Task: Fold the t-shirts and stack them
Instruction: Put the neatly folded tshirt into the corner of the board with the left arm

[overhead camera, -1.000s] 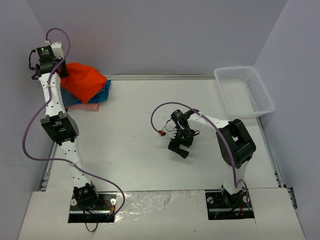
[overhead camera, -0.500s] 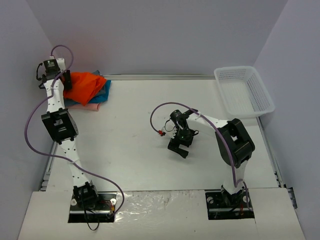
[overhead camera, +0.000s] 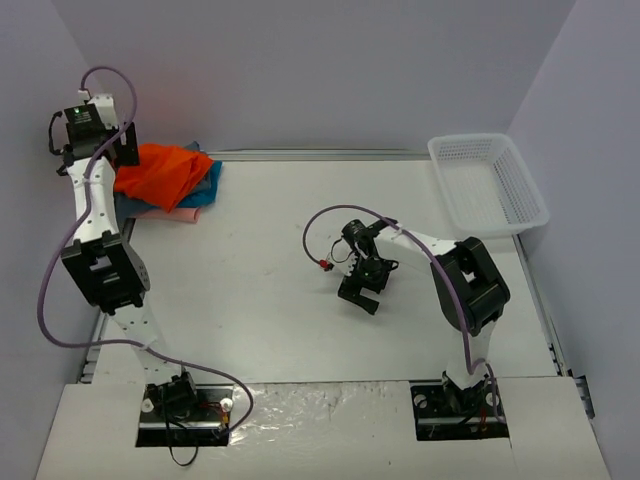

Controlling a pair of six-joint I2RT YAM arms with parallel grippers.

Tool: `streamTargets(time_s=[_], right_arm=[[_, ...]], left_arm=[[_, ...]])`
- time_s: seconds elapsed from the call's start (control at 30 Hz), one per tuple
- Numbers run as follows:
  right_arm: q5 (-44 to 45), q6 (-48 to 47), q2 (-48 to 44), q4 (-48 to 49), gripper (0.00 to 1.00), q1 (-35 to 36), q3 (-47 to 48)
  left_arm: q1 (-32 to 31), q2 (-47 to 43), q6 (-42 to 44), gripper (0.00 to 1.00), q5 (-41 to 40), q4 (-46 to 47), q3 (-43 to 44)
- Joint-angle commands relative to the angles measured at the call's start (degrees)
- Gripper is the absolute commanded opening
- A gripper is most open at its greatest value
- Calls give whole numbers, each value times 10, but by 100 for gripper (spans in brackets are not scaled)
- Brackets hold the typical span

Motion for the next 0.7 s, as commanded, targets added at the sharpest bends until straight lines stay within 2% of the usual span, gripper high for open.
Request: streamTargets(time_s=[0.0,0.07,0.1,0.17,0.27,0.3,0.4,0.43,0.5,0.67], right_arm=[[-43,0,0,7,100,-15,-22],[-44,-4,-11,8,100,-17,-24],[-42,-4,-20,10,100,-20,-25],[-40,-5,-28,14,100,-21,-25],[-32,1,-47,25,100,-24,-28],[-27,6,-50,28,100,-26,-27],[-20,11,-60,31,100,-30,-23],[-16,13,-64,35,100,-30,-24],[-16,16,-73,38,100,-33,-24],[-27,12,-83,40,100,-37,-29]], left_arm=[[-22,-196,-5,86,35,33,-65],[-47,-254,0,87,46,52,-153],[-58,-306,9,87,53,57,-181],[-95,-353,16,89,58,66,-235],[-135,-459,48,91,122,79,-341],[-143,-477,58,92,185,83,-395],[-174,-548,92,96,257,81,-487],[-179,-564,102,97,298,81,-508],[-183,-590,116,94,329,73,-533],[-182,-603,123,94,308,60,-571]])
